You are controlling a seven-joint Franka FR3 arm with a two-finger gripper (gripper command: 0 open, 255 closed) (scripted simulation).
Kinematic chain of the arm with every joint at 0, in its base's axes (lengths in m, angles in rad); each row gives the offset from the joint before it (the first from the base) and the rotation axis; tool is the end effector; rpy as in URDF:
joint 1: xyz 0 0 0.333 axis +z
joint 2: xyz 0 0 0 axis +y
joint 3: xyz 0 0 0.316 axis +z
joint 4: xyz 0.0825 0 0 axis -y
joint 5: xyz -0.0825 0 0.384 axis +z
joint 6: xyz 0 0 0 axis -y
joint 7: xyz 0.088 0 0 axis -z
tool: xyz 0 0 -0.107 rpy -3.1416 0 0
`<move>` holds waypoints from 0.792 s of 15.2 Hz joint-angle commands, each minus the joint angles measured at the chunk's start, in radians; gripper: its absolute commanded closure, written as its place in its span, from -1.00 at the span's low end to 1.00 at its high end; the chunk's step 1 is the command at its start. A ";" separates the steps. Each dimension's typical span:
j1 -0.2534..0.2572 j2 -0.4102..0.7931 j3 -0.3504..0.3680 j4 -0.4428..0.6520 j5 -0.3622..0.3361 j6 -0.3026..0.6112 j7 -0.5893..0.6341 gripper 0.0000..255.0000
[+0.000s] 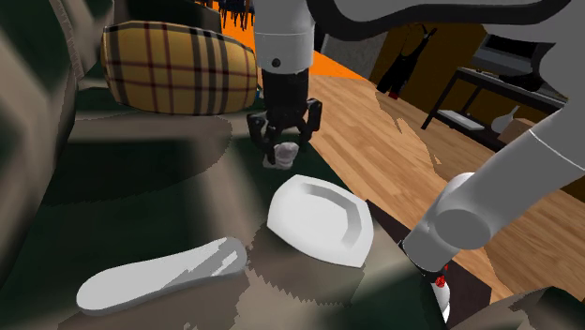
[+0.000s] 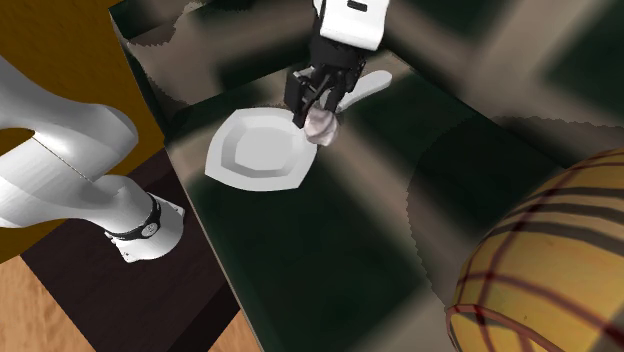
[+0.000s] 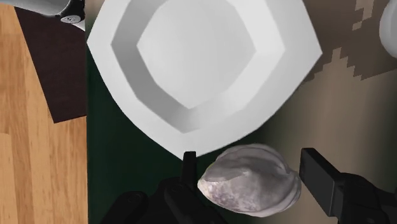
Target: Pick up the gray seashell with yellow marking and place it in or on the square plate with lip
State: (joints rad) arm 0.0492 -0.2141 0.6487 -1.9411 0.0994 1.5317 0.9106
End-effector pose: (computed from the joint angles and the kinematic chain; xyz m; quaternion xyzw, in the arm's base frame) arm 0.3479 0.3335 0.5362 0.9853 -0.1224 -0.0720 0.0946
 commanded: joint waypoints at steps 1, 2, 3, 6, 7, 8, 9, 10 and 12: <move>0.014 -0.088 -0.015 -0.061 0.045 -0.013 -0.020 1.00; 0.023 -0.132 -0.025 -0.094 0.066 -0.020 -0.030 1.00; 0.034 -0.176 -0.035 -0.124 0.085 -0.029 -0.039 1.00; 0.072 -0.302 -0.066 -0.209 0.134 -0.062 -0.058 1.00; 0.086 -0.343 -0.076 -0.235 0.148 -0.076 -0.062 1.00; 0.101 -0.383 -0.085 -0.259 0.162 -0.091 -0.065 1.00; 0.112 -0.413 -0.092 -0.277 0.171 -0.103 -0.066 1.00; 0.114 -0.414 -0.090 -0.291 0.173 -0.090 -0.067 1.00; 0.117 -0.417 -0.084 -0.319 0.178 -0.064 -0.068 1.00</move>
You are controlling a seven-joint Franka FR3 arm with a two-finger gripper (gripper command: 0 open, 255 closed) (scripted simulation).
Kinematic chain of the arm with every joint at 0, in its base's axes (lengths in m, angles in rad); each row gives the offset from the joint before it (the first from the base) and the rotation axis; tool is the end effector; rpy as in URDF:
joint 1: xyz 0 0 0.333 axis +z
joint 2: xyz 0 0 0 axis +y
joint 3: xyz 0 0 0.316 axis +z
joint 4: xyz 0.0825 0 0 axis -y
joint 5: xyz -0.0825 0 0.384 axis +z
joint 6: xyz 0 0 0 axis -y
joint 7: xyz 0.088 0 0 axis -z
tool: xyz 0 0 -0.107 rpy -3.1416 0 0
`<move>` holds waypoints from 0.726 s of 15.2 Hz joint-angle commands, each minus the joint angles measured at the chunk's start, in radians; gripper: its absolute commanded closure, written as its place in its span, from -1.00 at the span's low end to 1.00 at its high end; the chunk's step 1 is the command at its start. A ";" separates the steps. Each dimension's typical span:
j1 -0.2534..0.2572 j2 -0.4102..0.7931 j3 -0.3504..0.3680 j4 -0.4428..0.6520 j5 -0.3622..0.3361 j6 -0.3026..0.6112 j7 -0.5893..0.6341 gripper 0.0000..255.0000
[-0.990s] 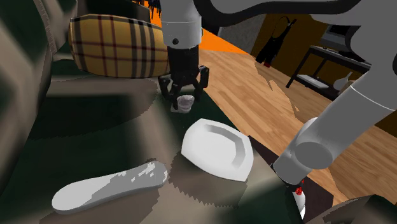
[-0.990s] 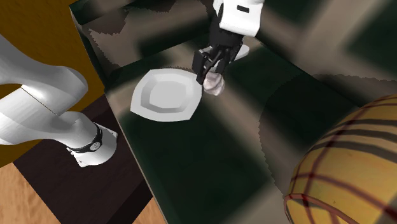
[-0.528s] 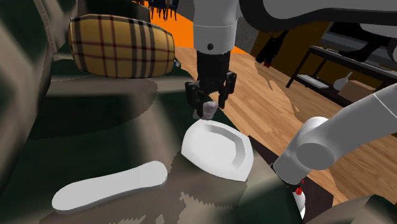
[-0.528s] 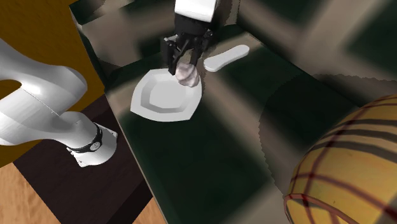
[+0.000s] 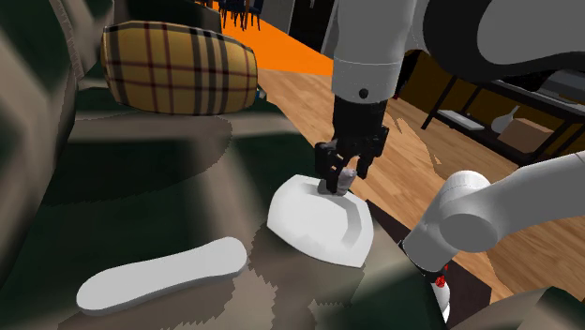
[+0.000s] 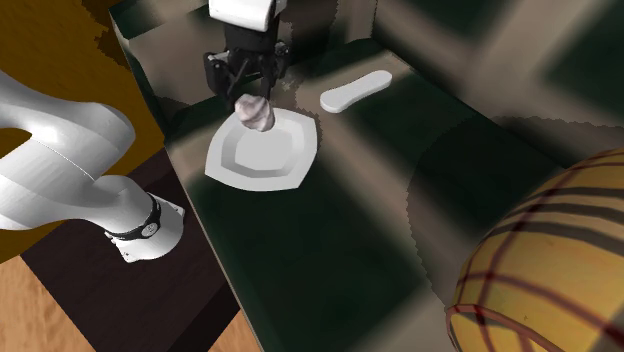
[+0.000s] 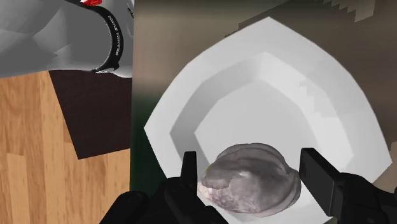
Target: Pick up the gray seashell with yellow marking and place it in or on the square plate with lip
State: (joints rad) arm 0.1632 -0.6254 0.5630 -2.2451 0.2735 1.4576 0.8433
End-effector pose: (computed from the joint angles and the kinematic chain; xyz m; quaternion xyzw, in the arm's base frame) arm 0.2281 0.2933 0.5376 0.9854 -0.1221 -0.0720 0.0941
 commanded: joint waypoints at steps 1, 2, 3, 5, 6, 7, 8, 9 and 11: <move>0.004 -0.006 0.005 -0.028 0.006 0.023 -0.001 1.00; 0.005 -0.007 0.008 -0.042 0.009 0.036 -0.001 1.00; 0.006 -0.007 0.011 -0.055 0.011 0.049 -0.002 1.00; 0.007 -0.007 0.018 -0.081 0.016 0.075 -0.002 1.00; 0.008 -0.007 0.022 -0.093 0.019 0.088 -0.003 1.00; 0.009 -0.006 0.026 -0.106 0.022 0.101 -0.003 1.00; 0.010 -0.006 0.030 -0.118 0.024 0.114 -0.003 1.00; 0.010 -0.004 0.034 -0.130 0.027 0.128 -0.003 1.00; 0.011 -0.001 0.042 -0.154 0.032 0.155 -0.003 1.00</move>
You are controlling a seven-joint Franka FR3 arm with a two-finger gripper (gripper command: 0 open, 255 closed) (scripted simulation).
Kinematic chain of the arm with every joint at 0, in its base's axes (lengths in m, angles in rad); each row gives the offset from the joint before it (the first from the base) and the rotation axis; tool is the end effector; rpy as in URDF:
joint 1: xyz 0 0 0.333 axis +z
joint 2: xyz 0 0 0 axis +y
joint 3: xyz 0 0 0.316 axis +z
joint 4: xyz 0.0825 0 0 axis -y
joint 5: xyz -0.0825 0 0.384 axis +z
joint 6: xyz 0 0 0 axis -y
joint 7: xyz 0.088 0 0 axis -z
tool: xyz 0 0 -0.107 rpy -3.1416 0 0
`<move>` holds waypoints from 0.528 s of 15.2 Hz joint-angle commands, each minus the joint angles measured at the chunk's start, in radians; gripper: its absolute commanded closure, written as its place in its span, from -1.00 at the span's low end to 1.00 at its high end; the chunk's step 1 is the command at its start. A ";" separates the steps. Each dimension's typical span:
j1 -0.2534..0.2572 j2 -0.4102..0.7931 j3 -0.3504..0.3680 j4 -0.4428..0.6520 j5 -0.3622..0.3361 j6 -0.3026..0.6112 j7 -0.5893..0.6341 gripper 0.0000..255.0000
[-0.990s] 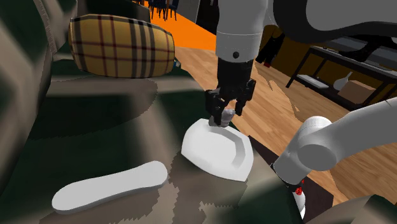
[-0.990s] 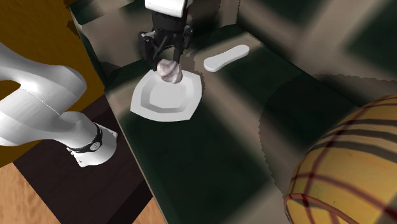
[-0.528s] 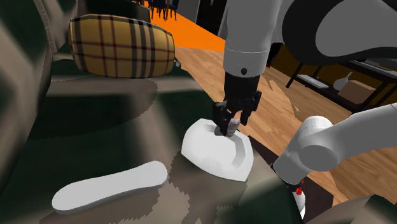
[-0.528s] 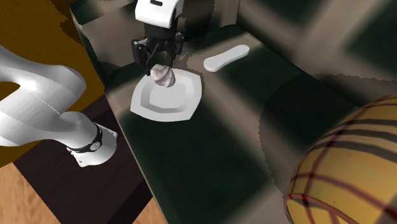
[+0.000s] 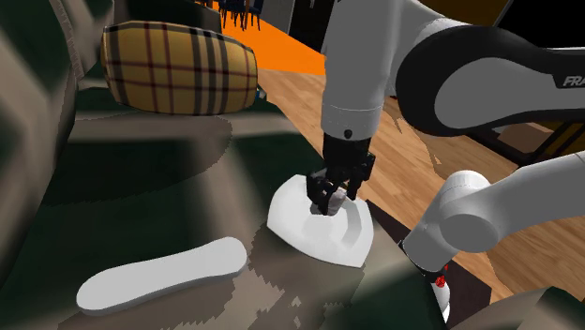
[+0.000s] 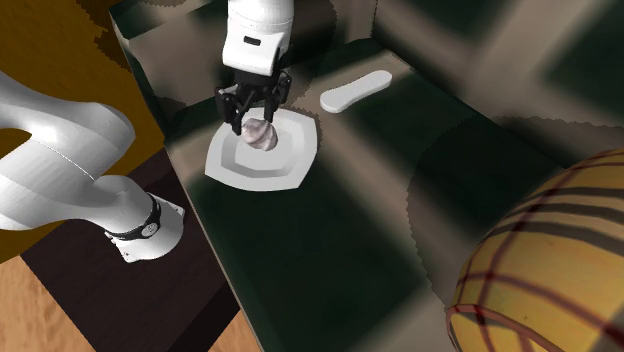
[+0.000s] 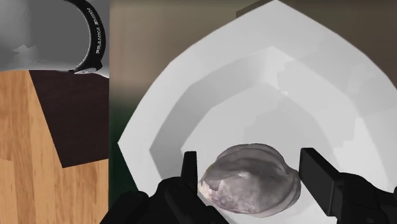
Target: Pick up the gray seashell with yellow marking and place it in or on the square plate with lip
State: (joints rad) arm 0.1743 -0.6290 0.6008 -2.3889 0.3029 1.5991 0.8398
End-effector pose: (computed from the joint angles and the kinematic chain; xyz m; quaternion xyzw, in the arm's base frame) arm 0.2267 0.2925 0.4798 0.9854 -0.1223 -0.0722 0.0942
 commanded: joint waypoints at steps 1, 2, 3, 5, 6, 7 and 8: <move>0.001 0.004 0.008 -0.022 0.005 0.027 0.000 1.00; 0.001 0.006 0.012 -0.031 0.007 0.038 0.000 1.00; 0.001 0.006 0.012 -0.031 0.007 0.038 0.000 1.00; 0.001 0.006 0.012 -0.031 0.007 0.038 0.000 1.00; 0.001 0.006 0.012 -0.031 0.007 0.038 0.000 1.00; 0.001 0.006 0.012 -0.031 0.007 0.038 0.000 1.00; 0.001 0.006 0.012 -0.031 0.007 0.038 0.000 1.00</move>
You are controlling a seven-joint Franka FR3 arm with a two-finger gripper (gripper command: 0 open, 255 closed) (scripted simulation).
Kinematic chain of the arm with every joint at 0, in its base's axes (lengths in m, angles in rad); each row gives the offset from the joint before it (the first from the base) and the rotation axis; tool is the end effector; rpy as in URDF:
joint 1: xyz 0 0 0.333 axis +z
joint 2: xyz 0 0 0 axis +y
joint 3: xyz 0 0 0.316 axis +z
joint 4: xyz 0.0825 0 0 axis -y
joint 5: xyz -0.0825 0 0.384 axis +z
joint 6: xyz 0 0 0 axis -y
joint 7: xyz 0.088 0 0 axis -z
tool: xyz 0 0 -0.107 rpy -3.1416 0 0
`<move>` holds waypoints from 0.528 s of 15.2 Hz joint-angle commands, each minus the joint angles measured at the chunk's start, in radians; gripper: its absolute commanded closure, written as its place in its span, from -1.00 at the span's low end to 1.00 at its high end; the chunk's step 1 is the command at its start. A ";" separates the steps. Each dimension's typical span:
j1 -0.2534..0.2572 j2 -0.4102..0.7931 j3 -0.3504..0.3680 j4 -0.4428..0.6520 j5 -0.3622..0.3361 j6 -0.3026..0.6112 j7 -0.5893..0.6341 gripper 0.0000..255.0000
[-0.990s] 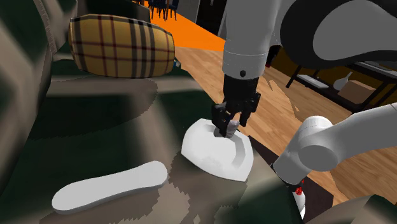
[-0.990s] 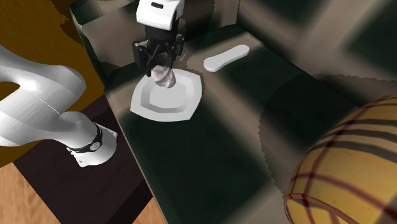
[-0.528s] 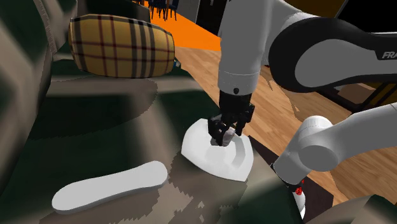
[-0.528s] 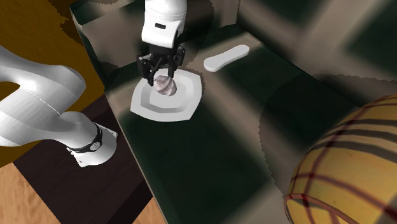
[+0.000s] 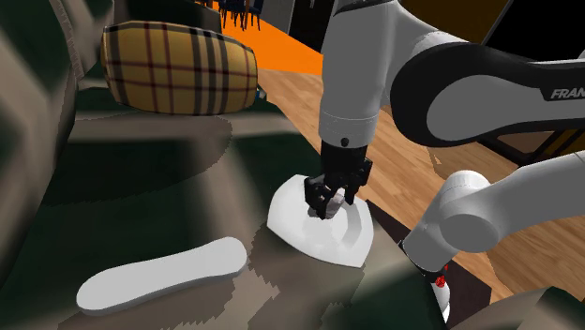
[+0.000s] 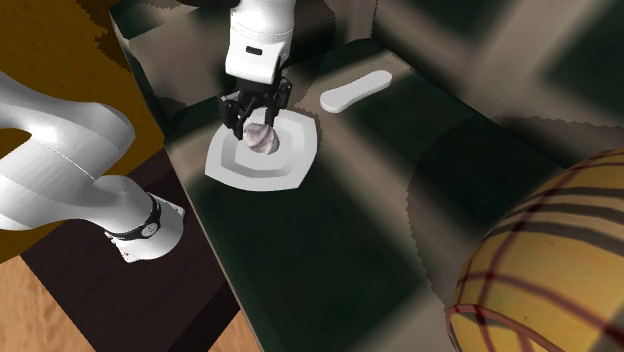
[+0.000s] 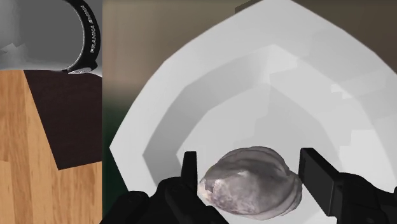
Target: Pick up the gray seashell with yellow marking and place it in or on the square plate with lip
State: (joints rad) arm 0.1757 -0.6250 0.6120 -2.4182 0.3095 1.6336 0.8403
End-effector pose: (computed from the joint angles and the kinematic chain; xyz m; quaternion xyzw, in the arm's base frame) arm 0.2264 0.2927 0.4667 0.9854 -0.1223 -0.0718 0.0942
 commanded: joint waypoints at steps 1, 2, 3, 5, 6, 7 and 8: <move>0.000 0.002 0.001 -0.002 0.001 0.004 0.000 1.00; 0.000 0.002 0.001 -0.002 0.001 0.004 0.000 -1.00; 0.000 0.002 0.001 -0.002 0.001 0.003 0.000 -1.00; 0.000 0.002 0.001 -0.002 0.001 0.003 0.000 -1.00; 0.000 0.002 0.001 -0.002 0.001 0.003 0.000 -1.00; 0.000 0.002 0.001 -0.002 0.001 0.004 0.000 -1.00; -0.006 0.008 -0.005 0.034 -0.008 -0.026 0.003 -1.00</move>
State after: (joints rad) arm 0.1737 -0.6216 0.6100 -2.4023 0.3068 1.6214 0.8422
